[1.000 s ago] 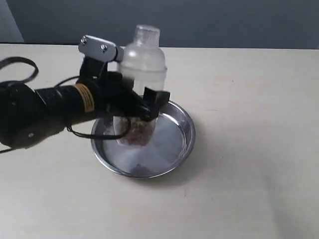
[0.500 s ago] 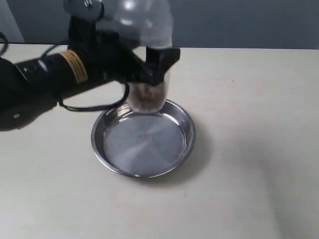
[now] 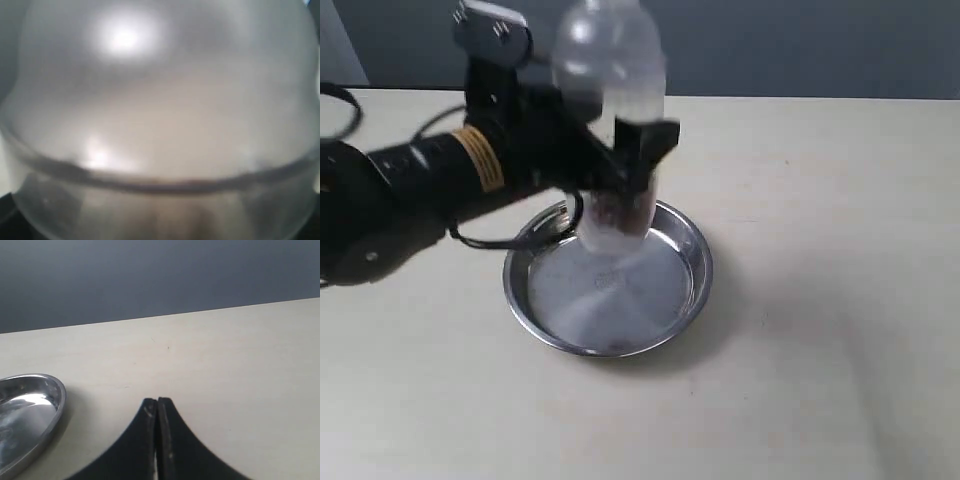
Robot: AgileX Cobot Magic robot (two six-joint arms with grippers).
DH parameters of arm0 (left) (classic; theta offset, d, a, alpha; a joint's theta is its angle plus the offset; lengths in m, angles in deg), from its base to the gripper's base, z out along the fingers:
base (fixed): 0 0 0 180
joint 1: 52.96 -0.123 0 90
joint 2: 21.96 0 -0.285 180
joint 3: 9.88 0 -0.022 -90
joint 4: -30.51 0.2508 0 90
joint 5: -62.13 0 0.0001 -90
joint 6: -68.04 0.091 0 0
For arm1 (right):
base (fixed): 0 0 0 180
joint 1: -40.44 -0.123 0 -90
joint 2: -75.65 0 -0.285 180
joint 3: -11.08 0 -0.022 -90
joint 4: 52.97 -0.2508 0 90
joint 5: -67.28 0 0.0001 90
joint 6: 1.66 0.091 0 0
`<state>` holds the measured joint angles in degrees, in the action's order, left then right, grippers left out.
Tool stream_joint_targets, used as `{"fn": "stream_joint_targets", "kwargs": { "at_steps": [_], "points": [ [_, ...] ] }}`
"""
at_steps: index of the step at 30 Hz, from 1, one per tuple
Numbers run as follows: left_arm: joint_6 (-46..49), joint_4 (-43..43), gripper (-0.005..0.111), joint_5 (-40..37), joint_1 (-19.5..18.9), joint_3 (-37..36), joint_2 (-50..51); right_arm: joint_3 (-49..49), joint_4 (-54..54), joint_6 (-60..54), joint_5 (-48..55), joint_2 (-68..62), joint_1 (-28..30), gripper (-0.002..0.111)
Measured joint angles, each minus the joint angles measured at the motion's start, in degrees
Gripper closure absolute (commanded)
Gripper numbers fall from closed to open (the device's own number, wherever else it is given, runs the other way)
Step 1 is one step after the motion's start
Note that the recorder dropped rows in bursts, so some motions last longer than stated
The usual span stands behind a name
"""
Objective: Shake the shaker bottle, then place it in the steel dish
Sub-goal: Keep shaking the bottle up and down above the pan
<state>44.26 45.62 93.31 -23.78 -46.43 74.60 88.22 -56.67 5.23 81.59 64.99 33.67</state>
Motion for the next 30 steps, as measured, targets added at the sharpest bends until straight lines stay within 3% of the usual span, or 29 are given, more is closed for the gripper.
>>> {"fn": "stream_joint_targets", "kwargs": {
  "at_steps": [3, 8, 11, 15, 20, 26, 30],
  "points": [
    [-0.74, 0.22, 0.106, -3.69, -0.27, -0.91, 2.43, 0.0, 0.0, 0.0, 0.0, 0.0, 0.0, 0.109],
    [0.44, 1.15, 0.106, -1.11, -0.51, 3.76, -3.96, 0.0, 0.0, 0.0, 0.0, 0.0, 0.0, 0.109],
    [-1.24, 1.15, 0.106, 0.75, -0.28, 0.82, 0.41, 0.0, 0.0, 0.0, 0.0, 0.0, 0.0, 0.109],
    [-3.33, 2.63, 0.106, -3.83, -0.28, -1.9, 3.82, 0.0, 0.0, 0.0, 0.0, 0.0, 0.0, 0.109],
    [-2.21, 3.06, 0.106, 0.95, -0.28, 2.83, -4.19, 0.0, 0.0, 0.0, -0.11, 0.0, 0.0, 0.109],
    [-0.03, 4.35, 0.106, 1.54, -1.08, 1.57, -0.18, 0.0, 0.0, 0.0, -0.11, 0.0, 0.0, 0.109],
    [3.1, 3.87, 0.106, 1.42, -1.95, 6.92, -2.43, 0.0, 0.0, 0.0, -0.11, 0.0, 0.0, 0.109]
  ]
}}
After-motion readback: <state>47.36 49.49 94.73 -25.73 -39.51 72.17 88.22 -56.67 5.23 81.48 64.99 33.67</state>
